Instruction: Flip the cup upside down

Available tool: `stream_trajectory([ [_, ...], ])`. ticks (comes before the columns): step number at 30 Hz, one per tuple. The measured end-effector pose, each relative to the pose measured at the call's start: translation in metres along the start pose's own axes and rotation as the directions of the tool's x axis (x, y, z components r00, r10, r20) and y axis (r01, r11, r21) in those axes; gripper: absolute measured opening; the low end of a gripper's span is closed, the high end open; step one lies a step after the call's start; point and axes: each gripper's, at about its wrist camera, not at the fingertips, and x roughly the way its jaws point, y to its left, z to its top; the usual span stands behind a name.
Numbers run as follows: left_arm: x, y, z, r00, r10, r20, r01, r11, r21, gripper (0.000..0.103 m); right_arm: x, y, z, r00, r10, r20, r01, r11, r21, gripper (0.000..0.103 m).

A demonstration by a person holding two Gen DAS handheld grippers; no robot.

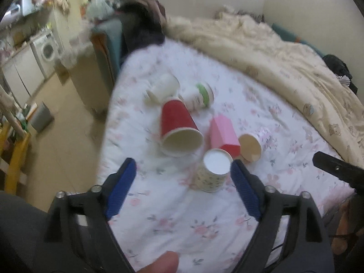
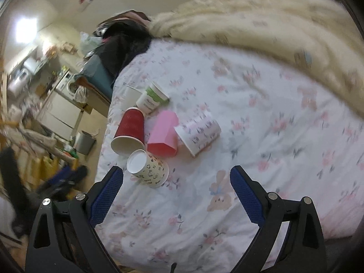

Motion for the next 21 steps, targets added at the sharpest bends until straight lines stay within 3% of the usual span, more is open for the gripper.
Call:
stream_trajectory([
  [4, -0.026, 0.017, -0.008, 0.999, 0.006, 0.047, -0.005, 1.0, -0.027, 0.096, -0.016, 0.032, -0.012, 0.997, -0.058, 0.059, 0.066, 0.988, -0.142, 0.097],
  [10, -0.037, 0.026, -0.028, 0.996, -0.025, 0.081, 0.028, 0.999, -0.038, 0.103, -0.022, 0.056, -0.037, 0.993, -0.071, 0.098, 0.088, 0.979, -0.183, 0.097],
  [18, -0.01, 0.024, -0.038, 1.0, 0.024, 0.004, -0.024, 0.999, -0.048, 0.103, -0.006, 0.057, -0.056, 0.984, -0.137, 0.11, 0.156, 0.97, -0.187, 0.097],
  [21, -0.006, 0.024, -0.04, 1.0, 0.0, -0.002, 0.0, 0.998, -0.071, 0.103, -0.002, 0.055, -0.054, 0.984, -0.14, 0.11, 0.158, 0.971, -0.181, 0.097],
])
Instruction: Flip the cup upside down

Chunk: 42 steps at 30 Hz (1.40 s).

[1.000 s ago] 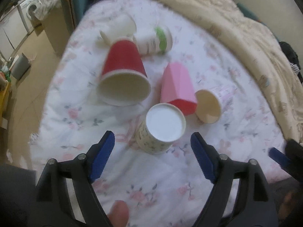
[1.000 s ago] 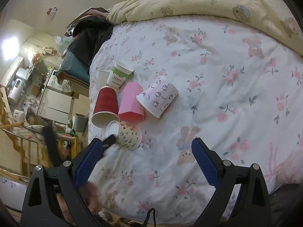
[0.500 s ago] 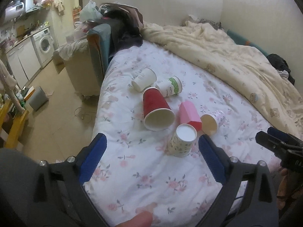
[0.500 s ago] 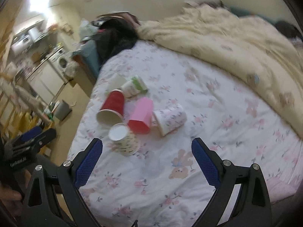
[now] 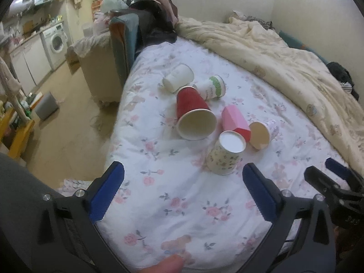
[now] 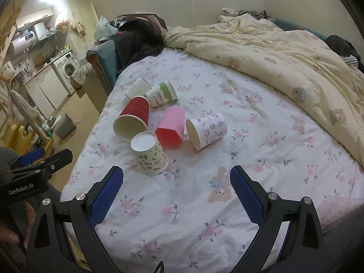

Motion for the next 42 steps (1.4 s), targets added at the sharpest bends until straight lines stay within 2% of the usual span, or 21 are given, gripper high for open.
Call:
stream_trajectory([
  [17, 0.0047, -0.006, -0.0035, 1.0, -0.004, -0.026, 0.005, 1.0, 0.013, 0.103, 0.0003, 0.0022, 0.0003, 1.0, 0.009, 0.001, -0.009, 1.0, 0.001, 0.097],
  [42, 0.0051, -0.0076, -0.0065, 1.0, -0.008, -0.023, 0.008, 1.0, 0.011, 0.103, 0.003, 0.0004, -0.0022, 1.0, 0.008, -0.015, -0.008, 1.0, 0.011, 0.097],
])
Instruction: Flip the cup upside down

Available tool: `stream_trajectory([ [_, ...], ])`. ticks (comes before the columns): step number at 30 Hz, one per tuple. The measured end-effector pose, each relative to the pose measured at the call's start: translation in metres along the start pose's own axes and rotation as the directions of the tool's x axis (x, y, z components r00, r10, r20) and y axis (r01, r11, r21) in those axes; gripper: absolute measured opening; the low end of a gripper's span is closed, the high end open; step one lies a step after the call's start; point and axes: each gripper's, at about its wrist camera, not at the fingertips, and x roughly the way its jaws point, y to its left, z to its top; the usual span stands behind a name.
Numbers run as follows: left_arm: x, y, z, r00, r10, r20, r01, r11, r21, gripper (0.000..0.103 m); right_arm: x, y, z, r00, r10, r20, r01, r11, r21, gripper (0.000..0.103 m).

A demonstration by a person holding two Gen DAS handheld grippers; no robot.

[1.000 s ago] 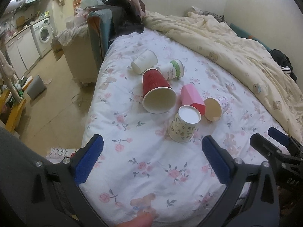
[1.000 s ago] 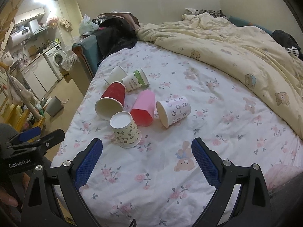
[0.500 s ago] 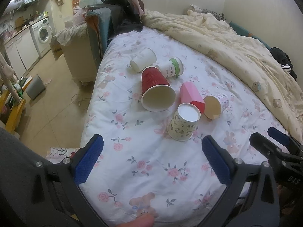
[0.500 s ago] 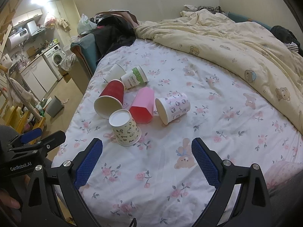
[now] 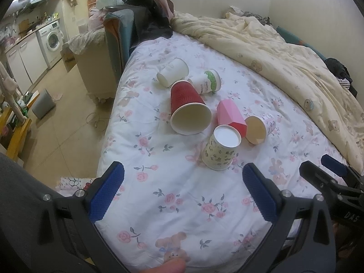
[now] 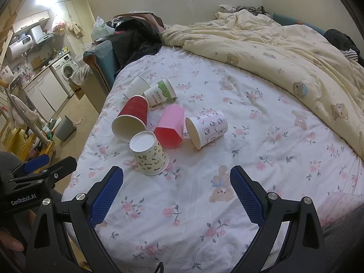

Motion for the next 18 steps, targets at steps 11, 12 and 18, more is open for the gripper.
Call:
stream_trajectory([
  [11, 0.0006, 0.002, 0.0013, 1.0, 0.001, 0.0, -0.001, 1.0, -0.006, 0.103, 0.0029, -0.0014, -0.0032, 1.0, 0.0, -0.006, 0.0, 1.0, 0.009, 0.097],
  [12, 0.0005, 0.0007, 0.0005, 1.0, 0.001, 0.0, -0.001, 1.0, -0.004, 0.103, 0.0031, -0.0018, -0.0031, 1.0, 0.0, -0.007, 0.0, 1.0, 0.01, 0.097],
  [18, -0.0001, 0.0042, 0.0015, 1.0, -0.001, 0.005, 0.001, 1.0, -0.013, 0.103, 0.0039, -0.0008, -0.0034, 1.0, 0.006, -0.015, -0.006, 1.0, 0.011, 0.097],
])
